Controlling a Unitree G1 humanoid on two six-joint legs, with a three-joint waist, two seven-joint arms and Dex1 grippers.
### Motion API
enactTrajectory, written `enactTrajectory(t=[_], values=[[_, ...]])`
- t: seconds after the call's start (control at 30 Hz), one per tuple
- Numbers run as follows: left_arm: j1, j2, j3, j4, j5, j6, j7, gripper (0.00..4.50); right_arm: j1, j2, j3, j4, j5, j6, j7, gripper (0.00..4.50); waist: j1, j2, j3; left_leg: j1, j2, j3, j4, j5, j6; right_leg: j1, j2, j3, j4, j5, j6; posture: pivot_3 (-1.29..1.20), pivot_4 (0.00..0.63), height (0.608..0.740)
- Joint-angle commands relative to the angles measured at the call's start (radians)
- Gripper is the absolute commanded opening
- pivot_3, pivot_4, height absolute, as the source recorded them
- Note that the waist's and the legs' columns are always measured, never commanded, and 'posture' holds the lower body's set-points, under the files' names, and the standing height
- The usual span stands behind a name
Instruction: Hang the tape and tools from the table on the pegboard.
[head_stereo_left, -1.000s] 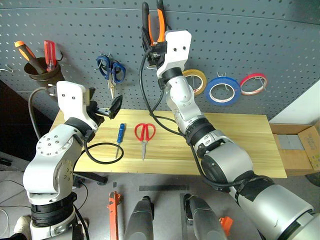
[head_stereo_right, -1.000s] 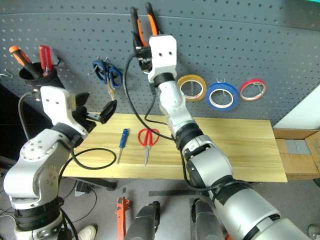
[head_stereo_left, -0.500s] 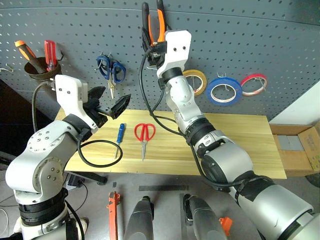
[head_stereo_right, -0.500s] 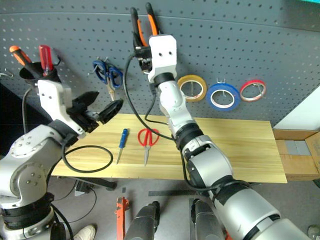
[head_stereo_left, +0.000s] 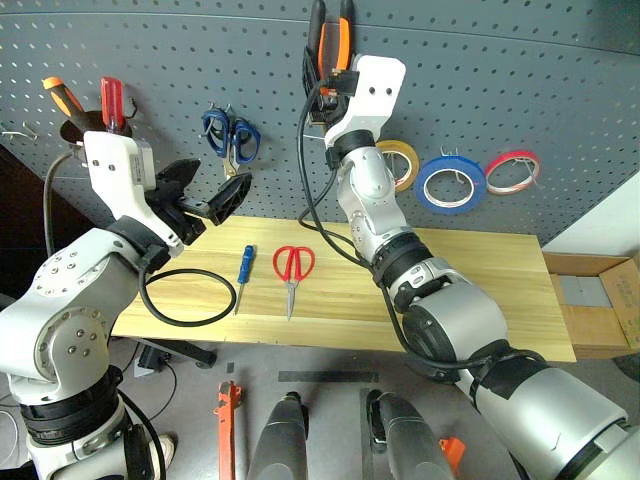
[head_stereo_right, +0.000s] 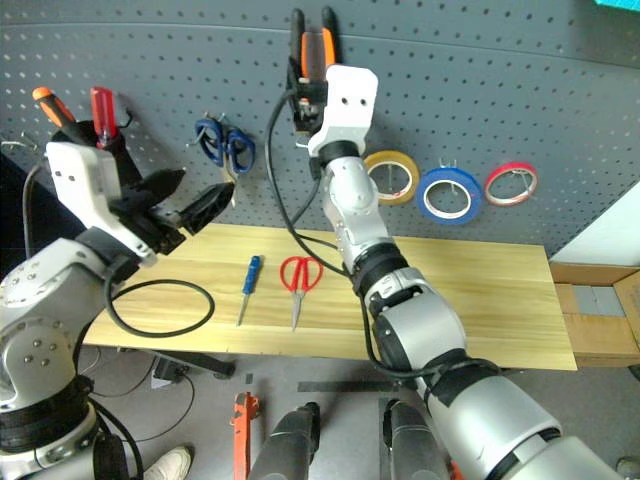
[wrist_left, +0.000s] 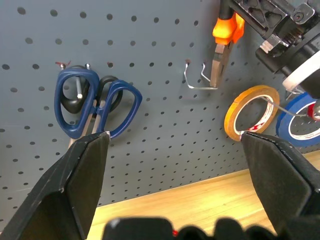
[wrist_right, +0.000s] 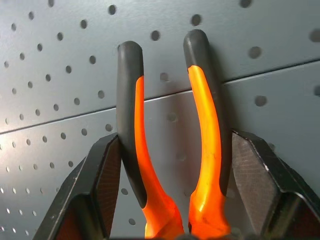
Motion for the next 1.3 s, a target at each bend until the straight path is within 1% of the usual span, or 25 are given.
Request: enactTrajectory(t=[0.03,0.1,0.43,0.5,0.57,0.63,0.7,0.73,0.77,0.8,0.87,0.9,0.97,1.0,1.07,1.1,1.23,1.3], values=[[0.0,0.02,0.03,-0.017,-0.02,-0.023,0.002,4.5,-0.092,0.203,-0.056,0.016,0.065,0.03,-0.002,2.73,0.0,0.0,0.0,0.0,0.0,0.0,0.0,0.0,-0.001,0.0,0.0,0.0,0.0,0.0,0.0,0.17,0.265,0.74],[0.002,0.02,0.03,-0.016,-0.018,-0.025,0.002,4.5,-0.107,0.2,-0.065,0.018,0.08,0.031,0.001,2.73,0.0,0.0,0.0,0.001,0.0,0.0,0.0,0.001,-0.002,0.001,0.0,0.0,0.0,-0.002,-0.003,0.17,0.264,0.74],[0.005,0.02,0.033,-0.012,-0.015,-0.03,0.005,4.5,-0.149,0.189,-0.091,0.038,0.109,0.032,-0.006,2.73,0.0,0.0,0.0,0.0,0.0,-0.001,0.001,0.007,-0.002,0.001,0.0,0.0,0.0,0.001,-0.005,0.17,0.263,0.74],[0.004,0.02,0.031,-0.011,-0.015,-0.031,0.007,4.5,-0.135,0.188,-0.059,0.048,0.067,0.024,-0.026,2.73,0.001,0.0,0.0,0.0,0.0,-0.001,0.001,0.007,-0.001,0.001,0.0,0.0,0.0,0.001,-0.005,0.17,0.262,0.74],[0.0,0.021,0.03,-0.008,-0.015,-0.031,0.007,4.5,-0.096,0.187,0.01,0.063,-0.022,0.021,-0.055,2.73,-0.001,0.0,0.0,0.0,0.0,0.0,0.001,0.007,-0.001,0.001,0.0,0.0,0.0,0.001,-0.005,0.17,0.264,0.74],[-0.003,0.022,0.029,-0.004,-0.016,-0.032,0.007,4.5,-0.037,0.188,0.089,0.076,-0.113,0.023,-0.071,2.73,-0.001,0.0,0.0,0.0,0.0,0.0,0.0,0.007,-0.001,0.001,0.0,0.0,0.0,0.001,-0.005,0.17,0.267,0.74],[-0.005,0.021,0.028,-0.004,-0.018,-0.033,0.01,4.5,0.017,0.191,0.136,0.086,-0.162,0.038,-0.071,2.73,-0.001,0.0,0.0,0.0,0.0,0.0,-0.003,0.007,-0.001,0.0,0.0,0.0,0.0,0.0,-0.006,0.17,0.265,0.74],[-0.004,0.022,0.028,-0.004,-0.018,-0.034,0.01,4.5,0.037,0.19,0.144,0.084,-0.169,0.044,-0.072,2.73,-0.001,0.0,0.0,-0.002,0.0,0.0,-0.004,0.007,-0.001,-0.002,0.0,0.0,-0.001,0.0,-0.006,0.17,0.265,0.74],[-0.003,0.022,0.028,-0.003,-0.017,-0.036,0.01,4.5,0.048,0.189,0.146,0.082,-0.171,0.048,-0.074,2.73,-0.001,0.0,0.0,-0.004,0.0,0.0,-0.005,0.007,-0.001,-0.004,0.0,0.0,0.0,0.002,-0.001,0.16,0.268,0.74],[-0.001,0.022,0.028,-0.002,-0.016,-0.038,0.009,4.5,0.048,0.187,0.153,0.08,-0.178,0.061,-0.072,2.73,-0.001,0.0,0.0,-0.007,0.0,0.0,-0.006,0.007,-0.002,-0.007,-0.001,-0.001,0.0,0.004,-0.004,0.16,0.268,0.74],[-0.001,0.02,0.025,0.004,-0.012,-0.045,0.008,4.5,0.043,0.186,0.156,0.079,-0.184,0.082,-0.062,2.73,-0.002,0.0,0.0,-0.013,0.0,0.0,-0.005,0.008,-0.005,-0.013,-0.002,-0.002,0.001,0.005,-0.005,0.16,0.269,0.74],[-0.001,0.019,0.023,0.006,-0.011,-0.049,0.007,4.5,0.041,0.185,0.158,0.079,-0.186,0.09,-0.057,2.73,-0.005,0.0,0.0,-0.013,0.0,0.0,-0.005,0.008,-0.007,-0.013,-0.002,-0.002,0.0,0.005,-0.005,0.16,0.269,0.74],[-0.001,0.018,0.018,0.012,-0.008,-0.057,0.007,4.5,0.042,0.182,0.163,0.074,-0.19,0.099,-0.055,3.45,-0.01,0.0,0.0,-0.013,0.0,0.0,-0.006,0.008,-0.008,-0.013,-0.002,-0.002,0.0,0.005,-0.005,0.15,0.265,0.74],[-0.001,0.018,0.014,0.016,-0.006,-0.063,0.006,4.5,0.046,0.18,0.164,0.069,-0.187,0.103,-0.044,3.64,-0.01,0.0,0.0,-0.013,0.0,0.0,-0.006,0.007,-0.007,-0.013,-0.002,-0.003,0.0,0.005,-0.005,0.15,0.262,0.74],[-0.002,0.017,0.008,0.025,-0.001,-0.073,0.003,4.5,0.055,0.174,0.166,0.061,-0.188,0.108,-0.029,4.31,-0.011,0.0,0.0,-0.013,0.0,-0.001,-0.005,0.007,-0.007,-0.013,-0.002,-0.004,0.001,0.004,-0.005,0.15,0.261,0.74],[-0.002,0.016,0.003,0.029,0.002,-0.079,0.002,4.5,0.059,0.171,0.167,0.058,-0.19,0.108,-0.025,4.48,-0.012,0.0,0.0,-0.013,0.0,-0.001,-0.005,0.007,-0.007,-0.013,-0.002,-0.004,0.0,0.004,-0.005,0.14,0.26,0.74],[-0.004,0.013,-0.019,0.054,0.017,-0.109,-0.006,4.5,0.099,0.142,0.169,0.031,-0.195,0.114,-0.007,4.48,-0.012,-0.001,-0.001,-0.013,0.0,-0.001,-0.004,0.008,-0.007,-0.012,-0.002,-0.003,0.001,0.005,-0.004,0.13,0.254,0.74],[-0.007,0.009,-0.035,0.072,0.031,-0.131,-0.013,4.5,0.15,0.112,0.187,-0.02,-0.205,0.111,0.034,4.48,-0.011,-0.002,-0.002,-0.013,-0.001,-0.001,-0.004,0.008,-0.007,-0.012,-0.002,-0.003,0.001,0.005,-0.004,0.12,0.246,0.74]])
